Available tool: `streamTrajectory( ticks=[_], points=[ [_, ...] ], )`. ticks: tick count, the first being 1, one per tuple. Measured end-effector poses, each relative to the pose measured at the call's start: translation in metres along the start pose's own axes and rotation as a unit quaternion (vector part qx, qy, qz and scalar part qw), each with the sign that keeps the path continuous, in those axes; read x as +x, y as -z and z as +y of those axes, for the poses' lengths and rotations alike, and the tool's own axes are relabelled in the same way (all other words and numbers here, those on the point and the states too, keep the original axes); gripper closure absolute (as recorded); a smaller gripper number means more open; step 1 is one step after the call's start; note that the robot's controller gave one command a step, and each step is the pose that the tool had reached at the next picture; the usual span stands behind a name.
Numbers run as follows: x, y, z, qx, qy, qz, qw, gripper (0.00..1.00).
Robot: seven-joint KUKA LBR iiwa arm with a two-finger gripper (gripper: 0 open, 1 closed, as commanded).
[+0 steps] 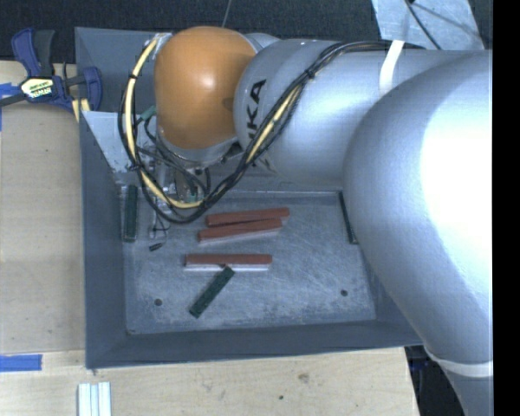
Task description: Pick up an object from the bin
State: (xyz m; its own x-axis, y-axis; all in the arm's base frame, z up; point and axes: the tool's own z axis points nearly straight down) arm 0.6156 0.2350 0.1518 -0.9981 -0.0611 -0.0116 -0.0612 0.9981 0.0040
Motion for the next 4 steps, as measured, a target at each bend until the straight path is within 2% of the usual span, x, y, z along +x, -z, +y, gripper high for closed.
streamTrajectory(
  ticks=[1, 2, 3, 4],
  points=[
    [-0.006, -0.050, 0.001, 0.001, 0.067, 0.0050, 0.9977, 0.00],
    [-0.008, -0.073, -0.002, 0.001, 0.125, 0.0048, 0.9922, 0.00],
    [-0.011, -0.065, -0.013, 0.000, 0.209, 0.0031, 0.9779, 0.00],
    [-0.003, -0.059, -0.045, -0.002, 0.276, 0.0050, 0.9610, 0.00]
  ],
)
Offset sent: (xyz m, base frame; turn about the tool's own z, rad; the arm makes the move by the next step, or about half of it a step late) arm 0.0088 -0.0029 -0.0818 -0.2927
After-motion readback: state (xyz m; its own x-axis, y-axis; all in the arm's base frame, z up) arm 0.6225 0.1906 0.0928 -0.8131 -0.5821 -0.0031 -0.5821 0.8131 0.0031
